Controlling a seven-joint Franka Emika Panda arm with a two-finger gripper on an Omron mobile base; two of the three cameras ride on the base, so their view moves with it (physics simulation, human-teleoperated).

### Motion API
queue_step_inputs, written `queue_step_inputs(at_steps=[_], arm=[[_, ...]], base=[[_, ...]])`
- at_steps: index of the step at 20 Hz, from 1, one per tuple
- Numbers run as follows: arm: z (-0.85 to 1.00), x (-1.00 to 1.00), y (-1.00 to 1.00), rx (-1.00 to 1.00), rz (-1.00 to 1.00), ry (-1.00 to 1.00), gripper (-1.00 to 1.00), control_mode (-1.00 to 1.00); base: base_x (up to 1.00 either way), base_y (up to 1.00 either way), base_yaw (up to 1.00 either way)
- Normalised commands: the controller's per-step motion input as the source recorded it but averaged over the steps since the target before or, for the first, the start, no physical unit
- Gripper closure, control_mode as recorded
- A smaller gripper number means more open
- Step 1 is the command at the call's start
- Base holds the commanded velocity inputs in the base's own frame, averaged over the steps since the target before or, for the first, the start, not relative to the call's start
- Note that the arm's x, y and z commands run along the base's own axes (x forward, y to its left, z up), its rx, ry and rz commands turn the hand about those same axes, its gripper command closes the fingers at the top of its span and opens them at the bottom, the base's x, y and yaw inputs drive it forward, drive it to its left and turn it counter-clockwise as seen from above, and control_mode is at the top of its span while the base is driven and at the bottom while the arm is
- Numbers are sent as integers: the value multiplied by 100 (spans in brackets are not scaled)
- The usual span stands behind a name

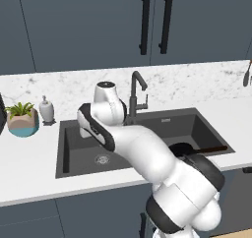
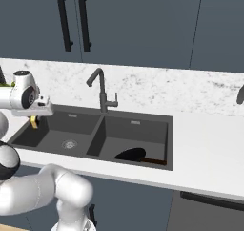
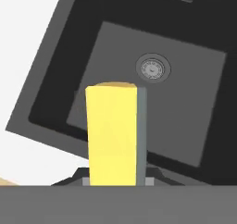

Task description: Pick the pan and sponge and place them into the sink. Then turn on the water.

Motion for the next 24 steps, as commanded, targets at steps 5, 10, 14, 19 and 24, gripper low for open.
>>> queue_step_inputs(at_steps=[5,10,14,19,24], arm=[[21,-2,-92,0,21,-7,100,-100],[18,-1,-98,0,16,-2,100,-100],[6,0,-100,0,6,0,100,-100],[0,1,-100,1,0,0,100,-100],[-4,31,-100,2,0,0,100,-100]], base=[[0,0,0],[0,0,0],[0,0,0],[0,0,0],[0,0,0]])
